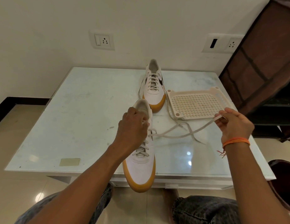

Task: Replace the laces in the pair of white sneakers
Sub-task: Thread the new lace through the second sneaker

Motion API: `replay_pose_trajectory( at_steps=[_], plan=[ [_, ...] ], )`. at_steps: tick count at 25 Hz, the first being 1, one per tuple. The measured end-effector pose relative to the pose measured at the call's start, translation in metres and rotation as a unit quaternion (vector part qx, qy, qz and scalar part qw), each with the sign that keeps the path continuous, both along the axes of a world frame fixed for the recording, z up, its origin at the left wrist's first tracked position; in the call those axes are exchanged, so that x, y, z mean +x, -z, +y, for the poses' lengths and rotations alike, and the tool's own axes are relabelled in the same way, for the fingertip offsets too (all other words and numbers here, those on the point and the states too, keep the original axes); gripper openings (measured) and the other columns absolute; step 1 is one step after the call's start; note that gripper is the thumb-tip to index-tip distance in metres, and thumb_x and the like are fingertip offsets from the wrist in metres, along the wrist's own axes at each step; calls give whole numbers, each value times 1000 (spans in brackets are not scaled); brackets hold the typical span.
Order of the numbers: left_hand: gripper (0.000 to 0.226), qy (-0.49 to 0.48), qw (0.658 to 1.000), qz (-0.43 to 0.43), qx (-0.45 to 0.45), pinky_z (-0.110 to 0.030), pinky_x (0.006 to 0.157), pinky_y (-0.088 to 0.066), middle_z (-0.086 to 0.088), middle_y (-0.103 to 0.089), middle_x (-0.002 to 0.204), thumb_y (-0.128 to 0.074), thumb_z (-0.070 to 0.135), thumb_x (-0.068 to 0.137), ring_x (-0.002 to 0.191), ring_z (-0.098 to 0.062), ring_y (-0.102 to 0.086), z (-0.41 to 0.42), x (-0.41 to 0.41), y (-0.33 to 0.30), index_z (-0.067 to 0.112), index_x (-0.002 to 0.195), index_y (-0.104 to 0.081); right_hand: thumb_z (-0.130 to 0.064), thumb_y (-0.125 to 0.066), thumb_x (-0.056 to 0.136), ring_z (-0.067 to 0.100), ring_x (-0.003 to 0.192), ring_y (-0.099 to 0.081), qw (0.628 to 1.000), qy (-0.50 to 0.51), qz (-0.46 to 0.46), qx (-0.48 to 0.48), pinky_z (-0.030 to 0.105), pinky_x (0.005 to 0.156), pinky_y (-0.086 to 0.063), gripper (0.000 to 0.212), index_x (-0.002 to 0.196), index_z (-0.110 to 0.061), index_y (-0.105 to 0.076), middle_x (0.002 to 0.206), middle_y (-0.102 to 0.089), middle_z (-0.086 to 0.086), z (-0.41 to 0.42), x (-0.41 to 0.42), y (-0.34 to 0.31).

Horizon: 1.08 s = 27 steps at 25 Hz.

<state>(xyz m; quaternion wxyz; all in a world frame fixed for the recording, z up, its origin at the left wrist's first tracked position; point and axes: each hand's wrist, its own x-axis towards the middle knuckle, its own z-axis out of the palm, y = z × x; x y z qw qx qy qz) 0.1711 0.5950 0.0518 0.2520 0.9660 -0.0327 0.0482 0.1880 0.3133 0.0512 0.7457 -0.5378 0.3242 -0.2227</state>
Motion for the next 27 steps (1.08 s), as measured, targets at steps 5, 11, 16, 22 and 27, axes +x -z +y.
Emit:
replay_pose_trajectory(
  at_steps=[5,11,16,22,27],
  plan=[
    [18,-101,990,80,-64,-27,79,-44,-3,-63,108,-64,17,90,99,-20,-60,36,14,8,14,108,-64,7,-62,82,13,48,-46,965,-259,-28,-37,24,49,-42,13,89,-2,-69,79,-69,14,70,-7,-5],
    [20,-102,974,146,-143,-38,74,-59,-5,-70,72,-64,0,81,70,-24,-70,36,14,6,15,68,-66,-1,-61,89,7,45,-37,913,-393,-21,-103,19,44,-34,25,109,-12,-71,89,-75,7,129,-11,7],
    [14,-123,956,158,-215,-44,71,-61,-11,-72,72,-62,-3,80,68,-30,-72,41,16,6,4,75,-72,-12,-77,79,1,76,-68,888,-378,-38,-259,23,68,-55,13,91,-16,-78,80,-74,-7,157,-11,25],
    [13,-136,950,179,-218,-44,75,-60,-15,-72,75,-61,-8,79,73,-32,-72,37,16,8,0,77,-72,-15,-66,87,18,77,-57,728,-300,-118,-605,31,66,-52,2,89,-15,-67,88,-60,3,167,-17,45],
    [9,-133,950,198,-203,-43,75,-60,-14,-72,77,-71,-6,76,73,-30,-72,39,14,11,2,78,-74,-5,-70,75,28,77,-54,616,-209,-63,-757,37,61,-50,17,91,-9,-64,100,-56,15,175,-23,46]
  ],
)
